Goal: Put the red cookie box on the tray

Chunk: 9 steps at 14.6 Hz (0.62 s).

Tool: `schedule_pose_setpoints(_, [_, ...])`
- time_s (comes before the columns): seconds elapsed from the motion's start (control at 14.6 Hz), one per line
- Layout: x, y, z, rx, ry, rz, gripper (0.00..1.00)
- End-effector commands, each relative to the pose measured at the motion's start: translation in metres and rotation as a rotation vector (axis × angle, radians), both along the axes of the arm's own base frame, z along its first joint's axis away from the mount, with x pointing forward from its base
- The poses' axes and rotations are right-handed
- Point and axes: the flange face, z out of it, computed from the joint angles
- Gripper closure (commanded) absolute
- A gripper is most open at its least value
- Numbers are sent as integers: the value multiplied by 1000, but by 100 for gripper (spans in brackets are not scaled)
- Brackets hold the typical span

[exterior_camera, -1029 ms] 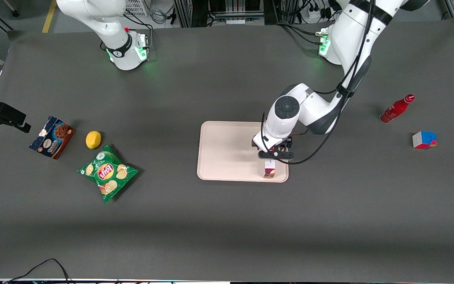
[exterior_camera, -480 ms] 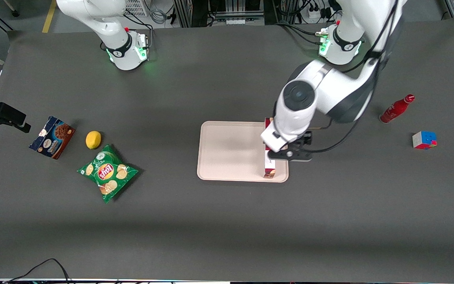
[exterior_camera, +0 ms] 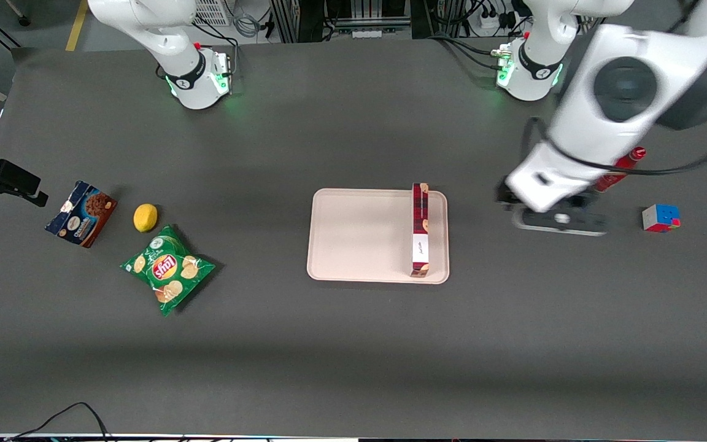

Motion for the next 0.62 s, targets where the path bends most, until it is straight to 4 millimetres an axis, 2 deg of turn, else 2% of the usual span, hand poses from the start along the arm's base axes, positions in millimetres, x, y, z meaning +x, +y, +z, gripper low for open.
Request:
schedule_pose_setpoints(0.0, [1,74,11,-23,19,-25,0])
schedule_pose_setpoints(0.14, [-6,103,21,-34,10,-24,0])
schedule_pose_setpoints(0.27, [-16,123,28,-43,4,-15,0])
schedule_pose_setpoints(0.55, [-46,138,49,-48,-46,-16,0])
